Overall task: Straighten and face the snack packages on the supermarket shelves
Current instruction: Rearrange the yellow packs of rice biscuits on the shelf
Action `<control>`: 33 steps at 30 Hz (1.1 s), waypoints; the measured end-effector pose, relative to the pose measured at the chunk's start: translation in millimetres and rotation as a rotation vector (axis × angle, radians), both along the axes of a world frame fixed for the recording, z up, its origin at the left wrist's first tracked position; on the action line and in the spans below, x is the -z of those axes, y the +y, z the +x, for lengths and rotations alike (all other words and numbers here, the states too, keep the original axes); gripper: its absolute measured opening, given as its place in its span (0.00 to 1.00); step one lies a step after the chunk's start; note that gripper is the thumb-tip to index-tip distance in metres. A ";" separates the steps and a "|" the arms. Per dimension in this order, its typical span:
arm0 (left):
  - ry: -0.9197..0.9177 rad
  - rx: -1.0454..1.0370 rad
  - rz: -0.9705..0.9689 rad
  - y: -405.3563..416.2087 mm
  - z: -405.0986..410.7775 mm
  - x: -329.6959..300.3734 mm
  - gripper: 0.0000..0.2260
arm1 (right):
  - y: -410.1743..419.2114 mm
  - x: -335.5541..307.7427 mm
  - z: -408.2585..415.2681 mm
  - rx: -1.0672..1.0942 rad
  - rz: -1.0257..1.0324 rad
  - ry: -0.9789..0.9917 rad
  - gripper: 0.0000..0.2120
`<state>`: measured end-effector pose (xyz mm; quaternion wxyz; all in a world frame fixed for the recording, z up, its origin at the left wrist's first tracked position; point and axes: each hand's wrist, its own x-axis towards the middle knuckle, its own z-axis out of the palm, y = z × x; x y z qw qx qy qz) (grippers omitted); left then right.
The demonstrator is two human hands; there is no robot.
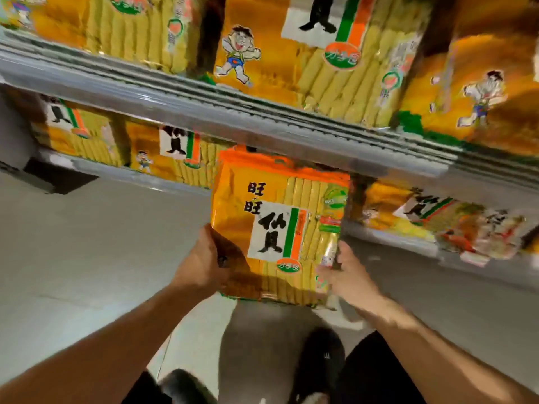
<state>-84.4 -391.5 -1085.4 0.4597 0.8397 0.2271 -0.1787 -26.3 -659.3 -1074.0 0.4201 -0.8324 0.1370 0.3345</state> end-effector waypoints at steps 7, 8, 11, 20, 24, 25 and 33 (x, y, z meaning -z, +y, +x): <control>-0.402 0.100 0.082 0.0 132.5 70.5 0.43 | 3.0 61.0 102.4 0.190 -0.065 -0.479 0.22; -0.445 0.089 0.106 -0.1 149.0 74.4 0.43 | 3.0 65.5 114.9 0.206 -0.078 -0.540 0.22; -0.533 0.052 0.168 -3.3 184.9 88.0 0.36 | 0.6 80.8 144.4 0.248 -0.131 -0.650 0.19; -0.554 0.006 0.215 -10.5 183.8 129.0 0.36 | 14.7 109.3 148.2 0.253 -0.239 -0.605 0.17; -0.541 0.029 0.204 -8.4 185.3 130.7 0.37 | 13.2 112.6 155.3 0.195 -0.291 -0.609 0.18; -0.544 0.036 0.215 -8.8 185.6 131.0 0.36 | 11.6 113.2 155.8 0.182 -0.294 -0.603 0.18; -0.359 -0.086 0.194 -15.8 179.5 109.6 0.34 | 1.3 105.8 140.7 0.128 -0.209 -0.476 0.23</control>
